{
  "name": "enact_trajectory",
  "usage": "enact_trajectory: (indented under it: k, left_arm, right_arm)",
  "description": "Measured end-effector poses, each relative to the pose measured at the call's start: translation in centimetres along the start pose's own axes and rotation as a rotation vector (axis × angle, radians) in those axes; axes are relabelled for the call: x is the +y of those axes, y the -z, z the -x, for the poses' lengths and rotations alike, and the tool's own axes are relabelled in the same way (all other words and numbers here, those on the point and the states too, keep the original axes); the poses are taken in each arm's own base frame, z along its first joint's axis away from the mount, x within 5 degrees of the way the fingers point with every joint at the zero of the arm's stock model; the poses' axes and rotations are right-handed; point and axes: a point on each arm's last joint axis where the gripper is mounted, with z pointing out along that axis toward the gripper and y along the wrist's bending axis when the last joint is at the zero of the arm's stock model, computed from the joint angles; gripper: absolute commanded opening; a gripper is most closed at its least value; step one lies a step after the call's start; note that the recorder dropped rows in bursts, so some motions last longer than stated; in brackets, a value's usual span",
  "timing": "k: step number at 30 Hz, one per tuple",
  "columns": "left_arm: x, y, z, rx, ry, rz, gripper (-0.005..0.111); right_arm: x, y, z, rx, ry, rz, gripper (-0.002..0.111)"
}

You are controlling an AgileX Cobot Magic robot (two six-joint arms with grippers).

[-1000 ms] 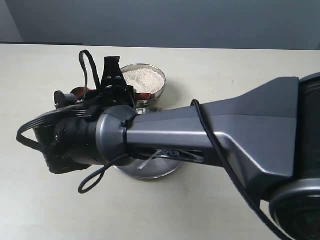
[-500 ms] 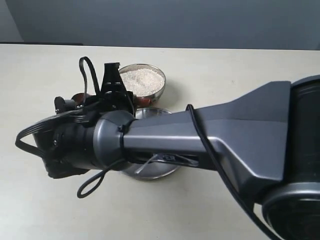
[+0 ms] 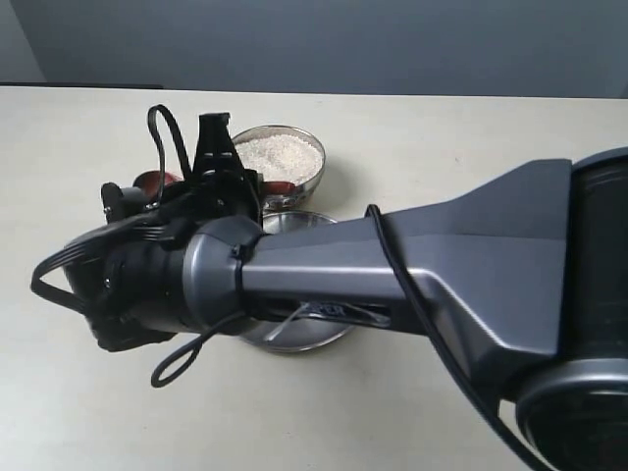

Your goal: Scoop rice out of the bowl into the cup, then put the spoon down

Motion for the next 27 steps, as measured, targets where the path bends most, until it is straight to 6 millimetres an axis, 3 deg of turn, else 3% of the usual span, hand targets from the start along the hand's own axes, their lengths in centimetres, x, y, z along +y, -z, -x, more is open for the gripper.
enact_trajectory:
  k: [4, 8, 14, 19, 27]
  left_arm:
    - [0.0, 0.0, 0.0, 0.000, 0.000, 0.000, 0.000]
    - [0.0, 0.0, 0.0, 0.000, 0.000, 0.000, 0.000]
    - [0.0, 0.0, 0.0, 0.000, 0.000, 0.000, 0.000]
    - [0.0, 0.0, 0.0, 0.000, 0.000, 0.000, 0.000]
    - [0.0, 0.0, 0.0, 0.000, 0.000, 0.000, 0.000]
  right_arm:
    - [-0.2, 0.0, 0.0, -0.005, -0.033, -0.020, -0.001]
    - [0.7, 0.0, -0.1, 0.015, -0.009, 0.077, -0.001]
    - [0.4, -0.1, 0.0, 0.006, -0.022, 0.018, -0.001]
    - [1.2, -0.1, -0.1, 0.022, 0.014, 0.109, -0.001]
    - [-0.1, 0.3, 0.1, -0.011, -0.016, -0.023, -0.001]
